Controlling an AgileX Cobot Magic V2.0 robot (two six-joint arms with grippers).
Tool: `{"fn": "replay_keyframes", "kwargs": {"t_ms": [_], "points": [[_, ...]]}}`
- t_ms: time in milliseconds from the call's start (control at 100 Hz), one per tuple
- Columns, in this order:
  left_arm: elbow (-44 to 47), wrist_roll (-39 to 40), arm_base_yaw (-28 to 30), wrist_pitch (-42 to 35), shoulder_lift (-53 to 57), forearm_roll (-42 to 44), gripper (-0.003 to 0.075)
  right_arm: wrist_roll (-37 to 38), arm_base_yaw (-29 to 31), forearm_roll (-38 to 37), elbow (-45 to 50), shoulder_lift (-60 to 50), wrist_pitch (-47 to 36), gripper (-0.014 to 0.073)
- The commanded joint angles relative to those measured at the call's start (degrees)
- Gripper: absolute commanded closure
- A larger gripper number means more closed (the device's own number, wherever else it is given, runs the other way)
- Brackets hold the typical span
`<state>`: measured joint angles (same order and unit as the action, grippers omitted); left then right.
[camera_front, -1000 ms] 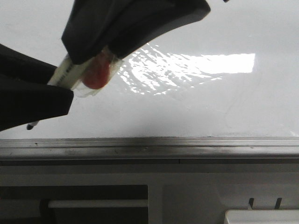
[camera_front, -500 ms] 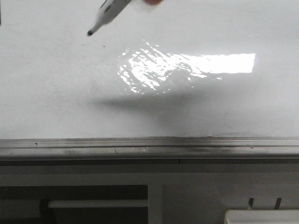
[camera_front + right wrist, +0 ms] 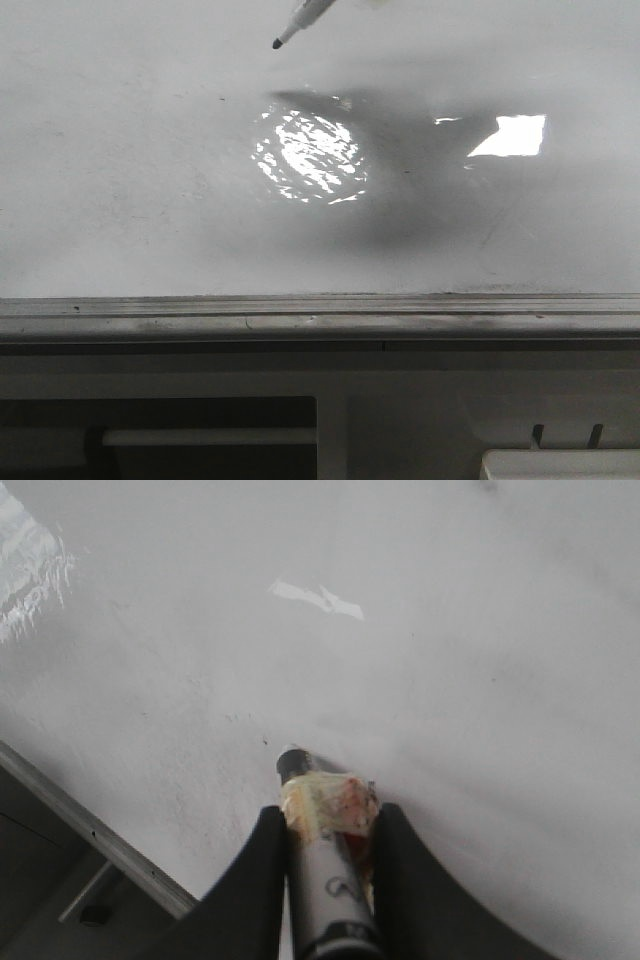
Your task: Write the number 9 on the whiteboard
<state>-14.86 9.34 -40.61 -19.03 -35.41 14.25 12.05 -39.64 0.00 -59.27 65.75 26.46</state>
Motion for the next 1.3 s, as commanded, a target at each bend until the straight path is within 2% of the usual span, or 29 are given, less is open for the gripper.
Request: {"fn": "replay_keyframes", "kwargs": {"t_ms": [0, 110, 340, 520, 650, 1130, 1290], "points": [[-1.6, 0.5, 0.1, -4.3, -0.2, -1.1, 0.0428, 0.0, 0.7, -1.3, -4.0, 1.0, -2.3, 0.0663], [-1.6, 0.5, 0.1, -4.2, -0.2, -1.1, 0.0428, 0.0, 1.0, -1.3, -6.0, 3.7, 0.6, 0.0663], [-1.6, 0.5, 0.1, -4.2, -0.2, -1.1, 0.0428, 0.0, 0.9, 0.0, -8.4, 8.9, -3.6, 0.0663], [-1.6, 0.5, 0.1, -4.2, -0.2, -1.1, 0.0428, 0.0, -0.8, 0.0, -8.2, 10.6, 5.5, 0.0663], [-1.6, 0.5, 0.1, -4.2, -0.2, -1.1, 0.0428, 0.0, -0.5, -1.5, -8.1, 9.0, 8.0, 0.0663], [-1.6, 0.5, 0.1, -4.3, -0.2, -1.1, 0.0428, 0.1, 1.4, -3.2, -10.9, 5.9, 4.6, 0.0663], [-1.6, 0.5, 0.1, -4.3, -0.2, -1.1, 0.0428, 0.1, 1.4, -3.5, -11.4, 5.9, 5.9, 0.0663]]}}
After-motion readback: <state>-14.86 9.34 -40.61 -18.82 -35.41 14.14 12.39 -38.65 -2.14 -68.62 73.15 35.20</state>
